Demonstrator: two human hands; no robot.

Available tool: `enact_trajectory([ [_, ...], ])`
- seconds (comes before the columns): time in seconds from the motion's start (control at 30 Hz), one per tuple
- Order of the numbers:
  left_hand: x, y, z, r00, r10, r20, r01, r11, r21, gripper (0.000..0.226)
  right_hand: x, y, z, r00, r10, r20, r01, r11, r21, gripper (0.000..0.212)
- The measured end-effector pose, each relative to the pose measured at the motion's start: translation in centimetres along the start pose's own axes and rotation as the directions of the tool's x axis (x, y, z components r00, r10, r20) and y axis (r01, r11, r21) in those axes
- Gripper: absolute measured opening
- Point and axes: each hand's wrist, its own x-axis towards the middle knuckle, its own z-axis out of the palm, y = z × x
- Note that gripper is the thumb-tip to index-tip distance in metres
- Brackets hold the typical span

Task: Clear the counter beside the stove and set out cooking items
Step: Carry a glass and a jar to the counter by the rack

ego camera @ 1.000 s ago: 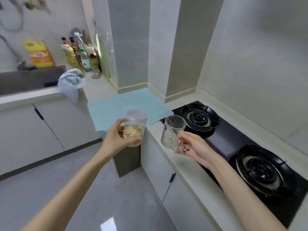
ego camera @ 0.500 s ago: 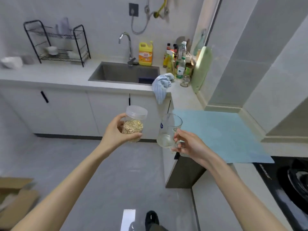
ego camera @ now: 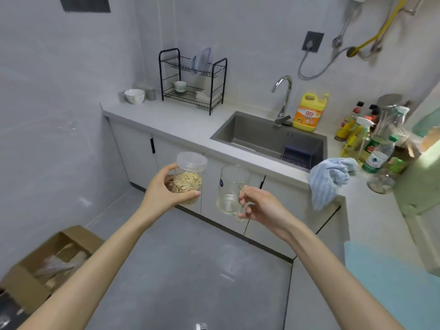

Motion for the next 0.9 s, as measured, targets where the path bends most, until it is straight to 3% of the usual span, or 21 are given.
enact_trajectory([
  [0.23, 8.2, -1.8, -5.4, 0.984, -0.095, -0.154, 0.095, 0.995, -0.007, 0.091, 13.5, -4.4, 4.0, 0.985, 0.033, 0.167, -0.027, 0.999, -0.039, 0.025],
  [0.43, 15.8, -4.8, -9.5, 0.969, -0.151, -0.194, 0.139, 0.987, -0.077, 0.089, 22.7, -6.4, 7.9, 0.972, 0.035, 0.233, -0.03, 0.999, -0.025, 0.025],
  [0.9, 42.0, -13.6, -22.6, 0.971, -0.202, -0.13, 0.181, 0.971, -0.157, 0.088, 48.9, -11.8, 18.3, 0.983, 0.048, 0.176, -0.04, 0.998, -0.049, 0.027],
])
